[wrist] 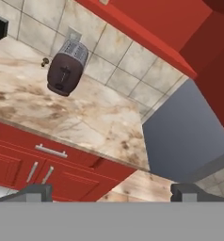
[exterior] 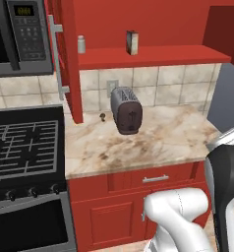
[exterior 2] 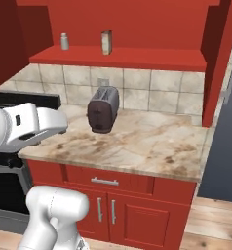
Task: Pick the boxed food and canned food from the counter and place them in the cabinets closest to them.
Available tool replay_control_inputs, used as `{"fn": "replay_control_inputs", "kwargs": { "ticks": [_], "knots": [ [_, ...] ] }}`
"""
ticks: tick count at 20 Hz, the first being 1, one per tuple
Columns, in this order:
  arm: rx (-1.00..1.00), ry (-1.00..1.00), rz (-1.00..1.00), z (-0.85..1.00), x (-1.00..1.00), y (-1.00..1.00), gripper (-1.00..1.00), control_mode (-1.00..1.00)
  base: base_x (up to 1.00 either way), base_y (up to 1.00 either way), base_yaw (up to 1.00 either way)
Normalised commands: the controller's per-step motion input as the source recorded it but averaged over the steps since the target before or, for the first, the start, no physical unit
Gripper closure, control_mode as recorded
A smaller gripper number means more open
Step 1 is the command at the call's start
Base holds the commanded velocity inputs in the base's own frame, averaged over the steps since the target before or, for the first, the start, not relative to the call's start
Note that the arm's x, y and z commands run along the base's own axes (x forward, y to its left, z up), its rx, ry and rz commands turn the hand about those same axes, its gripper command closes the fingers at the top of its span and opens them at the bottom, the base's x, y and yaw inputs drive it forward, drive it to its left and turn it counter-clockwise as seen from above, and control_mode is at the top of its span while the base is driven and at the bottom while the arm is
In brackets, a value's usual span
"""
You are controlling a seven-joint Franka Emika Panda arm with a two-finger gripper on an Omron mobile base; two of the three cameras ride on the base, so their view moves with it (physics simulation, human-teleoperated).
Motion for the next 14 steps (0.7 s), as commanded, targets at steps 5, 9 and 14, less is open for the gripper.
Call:
{"fn": "replay_control_inputs", "kwargs": {
  "ticks": [5, 9, 14],
  "knots": [
    [0.00, 0.00, 0.00, 0.00, 0.00, 0.00, -1.00, 1.00, -0.30, 0.71, 0.00],
    [0.00, 0.00, 0.00, 0.00, 0.00, 0.00, -1.00, 1.00, -0.31, 0.73, 0.00],
    [0.00, 0.00, 0.00, 0.00, 0.00, 0.00, -1.00, 1.00, -0.28, 0.75, 0.00]
  ]
}}
